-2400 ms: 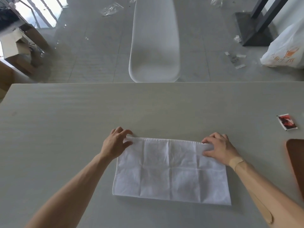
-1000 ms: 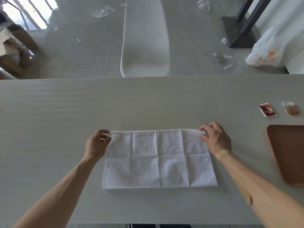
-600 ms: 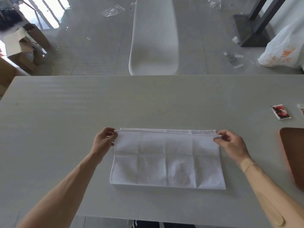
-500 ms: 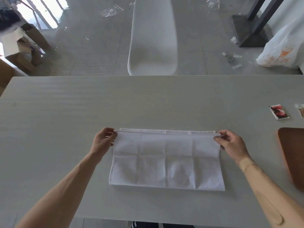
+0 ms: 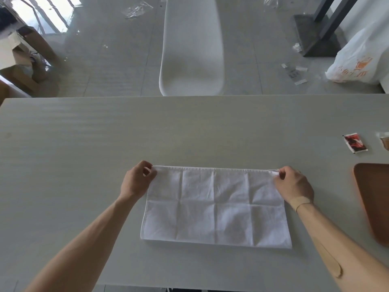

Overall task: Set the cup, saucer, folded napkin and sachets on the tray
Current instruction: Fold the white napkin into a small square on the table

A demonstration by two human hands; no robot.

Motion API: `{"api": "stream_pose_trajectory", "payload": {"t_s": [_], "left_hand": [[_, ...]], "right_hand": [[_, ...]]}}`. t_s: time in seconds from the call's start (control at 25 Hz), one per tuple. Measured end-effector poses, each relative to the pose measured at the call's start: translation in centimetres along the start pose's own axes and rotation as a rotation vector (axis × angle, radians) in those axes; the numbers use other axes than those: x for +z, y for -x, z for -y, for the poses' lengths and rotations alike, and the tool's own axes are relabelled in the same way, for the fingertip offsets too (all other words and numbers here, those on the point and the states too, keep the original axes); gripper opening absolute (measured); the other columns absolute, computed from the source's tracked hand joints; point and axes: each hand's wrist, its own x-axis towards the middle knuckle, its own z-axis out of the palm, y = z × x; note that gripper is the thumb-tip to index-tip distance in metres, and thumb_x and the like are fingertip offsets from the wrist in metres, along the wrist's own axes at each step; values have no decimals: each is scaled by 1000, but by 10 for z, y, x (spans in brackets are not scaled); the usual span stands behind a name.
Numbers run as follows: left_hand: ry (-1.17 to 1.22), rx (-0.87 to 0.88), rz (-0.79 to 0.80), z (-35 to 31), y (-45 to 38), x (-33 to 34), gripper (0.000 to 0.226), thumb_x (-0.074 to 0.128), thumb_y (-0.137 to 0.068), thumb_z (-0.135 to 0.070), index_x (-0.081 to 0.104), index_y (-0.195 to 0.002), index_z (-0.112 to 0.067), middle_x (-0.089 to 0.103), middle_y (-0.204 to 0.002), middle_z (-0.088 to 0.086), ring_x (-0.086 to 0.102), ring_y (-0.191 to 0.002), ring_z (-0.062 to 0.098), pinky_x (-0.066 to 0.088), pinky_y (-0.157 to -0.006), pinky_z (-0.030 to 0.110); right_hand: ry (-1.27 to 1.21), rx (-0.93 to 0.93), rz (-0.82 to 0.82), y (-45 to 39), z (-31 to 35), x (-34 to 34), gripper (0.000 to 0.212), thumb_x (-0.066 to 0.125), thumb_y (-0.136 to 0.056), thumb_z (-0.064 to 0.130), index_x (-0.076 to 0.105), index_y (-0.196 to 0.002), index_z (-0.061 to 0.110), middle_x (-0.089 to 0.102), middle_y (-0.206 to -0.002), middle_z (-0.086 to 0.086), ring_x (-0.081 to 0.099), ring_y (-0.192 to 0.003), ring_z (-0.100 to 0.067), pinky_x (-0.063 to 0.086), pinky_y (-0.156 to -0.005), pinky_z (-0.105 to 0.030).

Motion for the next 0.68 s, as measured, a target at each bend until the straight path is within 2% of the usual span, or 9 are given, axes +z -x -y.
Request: {"api": "stream_pose_trajectory", "payload": {"t_s": [0.16,0.28,0.4,0.48,0.52,0.6,0.68], "left_hand": [[-335,234,25,-6,0,-6,41,69,-87,-33,58,-126,-35,55,-108,-2,55,-101,20,53,-68,38],[-479,391,40,-9,-5,-12,32,68,-88,-33,63,-120,-36,55,-111,-2,51,-111,20,53,-65,36],[-477,340,84,-15,-7,-10,24,68,-88,-29,62,-111,-28,53,-115,1,49,-115,24,51,-65,37],[-481,263,133,-21,-8,-11,26,66,-88,-27,58,-113,-24,50,-118,4,46,-116,28,50,-70,40],[-488,224,119,-23,-8,-11,32,67,-88,-27,56,-118,-22,50,-121,7,46,-117,30,50,-75,42],[-526,246,-22,-33,6,-9,45,67,-87,-27,53,-128,-18,51,-128,12,47,-118,35,47,-88,46],[-481,448,-143,-50,43,13,43,58,-91,-28,54,-132,-14,53,-136,14,49,-124,36,44,-97,47]], "right_hand": [[158,-222,23,0,-1,-8,37,59,-86,13,60,-121,22,54,-123,-11,54,-109,-36,52,-81,-44],[245,-347,25,-3,-5,-13,29,64,-87,17,66,-115,22,59,-118,-7,55,-108,-32,53,-80,-42],[234,-317,10,-3,-6,-11,15,64,-88,21,66,-103,21,60,-112,-7,54,-104,-33,52,-76,-40],[241,-273,-7,-1,-5,-7,23,64,-88,20,63,-111,19,56,-122,-10,51,-109,-35,51,-80,-44],[270,-272,-43,3,-3,-5,33,64,-88,19,60,-120,17,53,-131,-13,49,-114,-38,49,-85,-47],[310,-353,-162,24,4,3,45,62,-88,18,55,-132,11,49,-141,-17,43,-127,-43,43,-97,-54],[287,-514,-229,65,22,22,46,49,-92,23,53,-136,10,50,-145,-15,41,-134,-42,38,-105,-56]]}}
